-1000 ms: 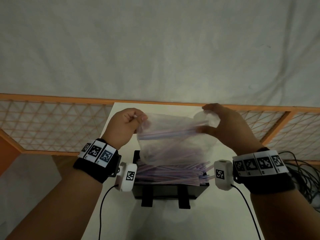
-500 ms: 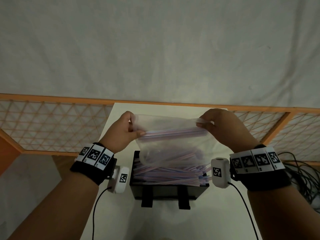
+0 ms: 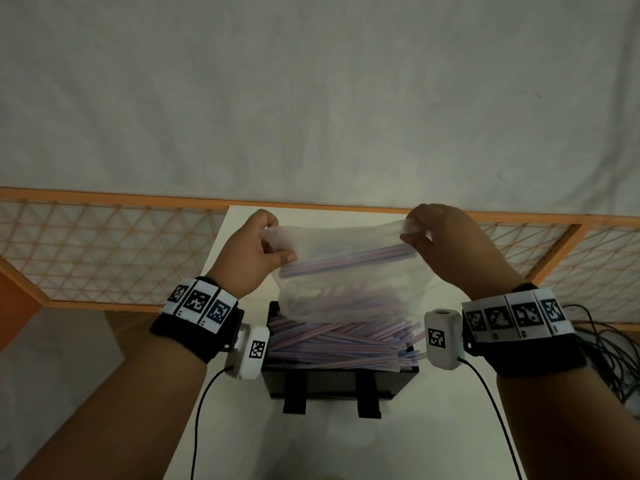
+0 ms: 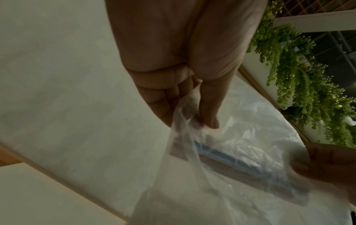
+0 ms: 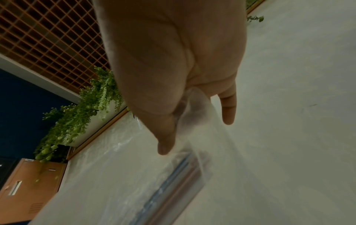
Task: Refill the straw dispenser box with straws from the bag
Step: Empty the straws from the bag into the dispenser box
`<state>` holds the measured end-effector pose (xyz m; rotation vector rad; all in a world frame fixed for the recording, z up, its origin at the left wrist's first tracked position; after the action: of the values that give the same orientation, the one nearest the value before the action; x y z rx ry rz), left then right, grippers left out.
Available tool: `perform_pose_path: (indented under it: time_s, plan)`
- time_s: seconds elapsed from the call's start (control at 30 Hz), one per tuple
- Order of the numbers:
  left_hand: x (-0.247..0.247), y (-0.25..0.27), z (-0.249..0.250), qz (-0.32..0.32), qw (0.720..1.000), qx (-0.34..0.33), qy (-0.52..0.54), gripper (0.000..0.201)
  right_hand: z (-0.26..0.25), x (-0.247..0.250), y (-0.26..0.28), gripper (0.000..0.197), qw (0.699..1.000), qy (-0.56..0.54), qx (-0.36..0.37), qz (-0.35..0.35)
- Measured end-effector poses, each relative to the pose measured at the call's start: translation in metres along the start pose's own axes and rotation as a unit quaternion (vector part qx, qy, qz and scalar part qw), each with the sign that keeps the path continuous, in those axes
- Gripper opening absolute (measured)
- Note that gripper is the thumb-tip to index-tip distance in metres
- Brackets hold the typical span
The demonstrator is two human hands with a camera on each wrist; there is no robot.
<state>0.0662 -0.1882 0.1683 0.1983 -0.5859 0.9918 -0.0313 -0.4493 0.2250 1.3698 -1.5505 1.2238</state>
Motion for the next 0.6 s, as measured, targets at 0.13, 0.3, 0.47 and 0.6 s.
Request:
perform_pose_path:
  time_s: [0.13, 0.3, 0.47, 0.6]
  plan:
    - [-0.004, -0.001, 0.006, -0.010, 1.000, -0.007, 0.013, 0.036, -0.006, -0.003, 0.000, 0.040, 0.996, 0.033, -0.010, -0.079]
    - [-0.008, -0.001, 0.018, -0.035, 0.999, -0.034, 0.020, 0.016, -0.012, -0.007, -0.001, 0.025, 0.978, 0.168, -0.033, -0.122]
    - [-0.014, 0.000, 0.024, -0.057, 0.998, -0.016, -0.029, 0.021, -0.017, -0.020, -0.007, 0.045, 0.978, 0.156, -0.006, -0.142]
    - [-0.020, 0.000, 0.022, -0.117, 0.991, 0.011, -0.056, 0.053, -0.021, -0.017, -0.008, 0.023, 0.988, 0.092, -0.017, -0.124]
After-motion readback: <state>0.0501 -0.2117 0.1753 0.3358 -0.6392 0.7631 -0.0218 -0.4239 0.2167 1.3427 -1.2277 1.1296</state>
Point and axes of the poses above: each hand's wrist, its own y-axis away from the middle knuckle, its own x-axis out of the back of the hand, z = x × y, the point moved 5 cm from there along -y, towards the middle knuckle, and after that the axes turned 13 degrees about -z, right-handed, at the moved point
